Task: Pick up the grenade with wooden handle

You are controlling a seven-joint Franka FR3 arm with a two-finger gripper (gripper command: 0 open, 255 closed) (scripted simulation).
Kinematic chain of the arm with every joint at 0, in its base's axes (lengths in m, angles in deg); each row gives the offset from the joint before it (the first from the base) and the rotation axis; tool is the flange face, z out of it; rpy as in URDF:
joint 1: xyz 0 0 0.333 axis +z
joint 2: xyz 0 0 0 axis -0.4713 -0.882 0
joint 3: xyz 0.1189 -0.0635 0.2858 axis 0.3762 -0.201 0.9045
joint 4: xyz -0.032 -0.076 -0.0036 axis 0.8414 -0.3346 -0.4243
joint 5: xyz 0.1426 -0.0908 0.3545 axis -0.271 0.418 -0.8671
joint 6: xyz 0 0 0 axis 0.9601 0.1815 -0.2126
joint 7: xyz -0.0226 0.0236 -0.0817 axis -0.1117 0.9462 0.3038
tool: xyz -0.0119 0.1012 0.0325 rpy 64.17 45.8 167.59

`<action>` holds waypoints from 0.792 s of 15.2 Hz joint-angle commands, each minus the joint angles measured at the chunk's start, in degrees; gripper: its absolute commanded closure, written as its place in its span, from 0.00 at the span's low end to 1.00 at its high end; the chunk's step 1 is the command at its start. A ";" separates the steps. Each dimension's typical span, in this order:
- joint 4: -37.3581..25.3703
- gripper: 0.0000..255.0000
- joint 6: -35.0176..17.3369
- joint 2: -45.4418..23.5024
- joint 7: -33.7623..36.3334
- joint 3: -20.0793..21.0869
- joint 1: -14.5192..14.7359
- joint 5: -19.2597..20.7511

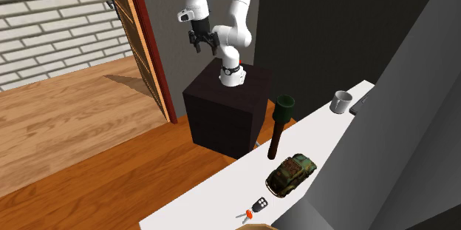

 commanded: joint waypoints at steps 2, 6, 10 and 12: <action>-0.77 0.00 -0.28 -0.83 1.67 1.38 0.45 -0.65; -4.60 0.00 -1.39 -4.93 8.26 6.74 1.96 -2.73; -9.63 0.00 -2.35 -10.13 14.82 11.89 2.93 -3.81; -12.58 0.00 -2.71 -13.11 18.15 14.38 3.24 -3.91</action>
